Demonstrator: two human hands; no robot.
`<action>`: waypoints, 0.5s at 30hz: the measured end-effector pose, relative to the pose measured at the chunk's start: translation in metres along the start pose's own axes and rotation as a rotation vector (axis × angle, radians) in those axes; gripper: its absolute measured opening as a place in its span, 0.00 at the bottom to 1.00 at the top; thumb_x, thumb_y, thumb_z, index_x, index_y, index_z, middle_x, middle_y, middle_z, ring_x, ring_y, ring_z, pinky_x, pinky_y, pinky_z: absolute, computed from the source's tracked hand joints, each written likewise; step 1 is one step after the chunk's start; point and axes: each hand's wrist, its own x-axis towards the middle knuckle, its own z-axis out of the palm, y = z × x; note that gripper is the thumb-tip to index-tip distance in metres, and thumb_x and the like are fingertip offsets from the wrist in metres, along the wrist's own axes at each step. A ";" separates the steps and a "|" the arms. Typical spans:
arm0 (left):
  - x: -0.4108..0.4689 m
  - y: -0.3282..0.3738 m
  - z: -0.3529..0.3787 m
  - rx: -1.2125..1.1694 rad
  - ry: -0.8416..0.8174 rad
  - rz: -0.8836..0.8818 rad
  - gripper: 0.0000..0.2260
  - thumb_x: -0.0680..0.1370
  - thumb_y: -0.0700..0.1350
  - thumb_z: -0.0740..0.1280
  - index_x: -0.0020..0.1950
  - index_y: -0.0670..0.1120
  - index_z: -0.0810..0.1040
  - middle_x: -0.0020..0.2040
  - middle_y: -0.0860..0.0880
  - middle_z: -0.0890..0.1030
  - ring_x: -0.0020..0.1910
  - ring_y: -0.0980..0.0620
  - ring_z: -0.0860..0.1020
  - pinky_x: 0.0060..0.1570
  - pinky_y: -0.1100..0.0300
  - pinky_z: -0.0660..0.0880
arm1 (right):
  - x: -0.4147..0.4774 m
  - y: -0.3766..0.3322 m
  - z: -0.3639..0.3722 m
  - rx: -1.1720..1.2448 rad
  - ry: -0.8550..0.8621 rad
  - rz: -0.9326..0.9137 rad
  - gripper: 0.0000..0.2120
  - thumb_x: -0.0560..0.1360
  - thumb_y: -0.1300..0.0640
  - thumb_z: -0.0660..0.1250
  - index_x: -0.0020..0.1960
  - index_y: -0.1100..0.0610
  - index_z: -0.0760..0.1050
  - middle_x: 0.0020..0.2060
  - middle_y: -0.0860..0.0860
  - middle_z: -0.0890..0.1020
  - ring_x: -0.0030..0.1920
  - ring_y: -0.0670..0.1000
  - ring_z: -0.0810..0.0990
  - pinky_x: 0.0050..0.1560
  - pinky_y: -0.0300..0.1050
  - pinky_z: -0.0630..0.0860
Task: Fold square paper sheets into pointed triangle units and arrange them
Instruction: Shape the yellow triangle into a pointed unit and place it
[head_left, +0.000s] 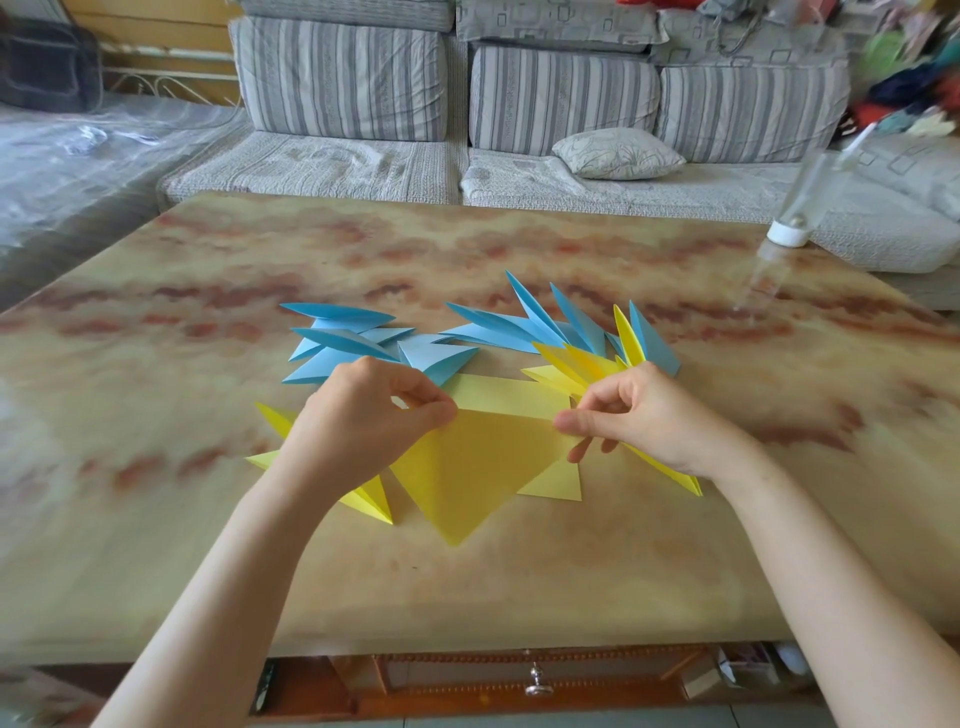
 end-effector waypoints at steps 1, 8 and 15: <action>0.000 0.000 -0.001 -0.001 0.001 -0.004 0.05 0.72 0.51 0.72 0.36 0.59 0.81 0.35 0.63 0.80 0.40 0.60 0.77 0.40 0.65 0.71 | 0.000 0.001 0.000 -0.012 0.009 -0.003 0.16 0.64 0.43 0.71 0.33 0.56 0.79 0.30 0.50 0.85 0.34 0.45 0.79 0.37 0.40 0.73; -0.003 0.000 0.002 -0.004 0.005 -0.040 0.04 0.72 0.50 0.71 0.37 0.57 0.82 0.36 0.61 0.81 0.40 0.59 0.78 0.41 0.62 0.72 | -0.002 0.000 0.000 -0.150 0.072 -0.012 0.26 0.62 0.34 0.69 0.28 0.59 0.76 0.24 0.46 0.80 0.28 0.52 0.69 0.34 0.46 0.69; -0.007 0.003 0.003 -0.012 -0.029 -0.029 0.05 0.72 0.50 0.71 0.36 0.58 0.81 0.35 0.61 0.81 0.39 0.62 0.77 0.37 0.66 0.70 | 0.006 0.004 0.006 -0.305 0.321 -0.171 0.30 0.60 0.21 0.61 0.36 0.48 0.79 0.34 0.45 0.78 0.38 0.51 0.74 0.42 0.52 0.72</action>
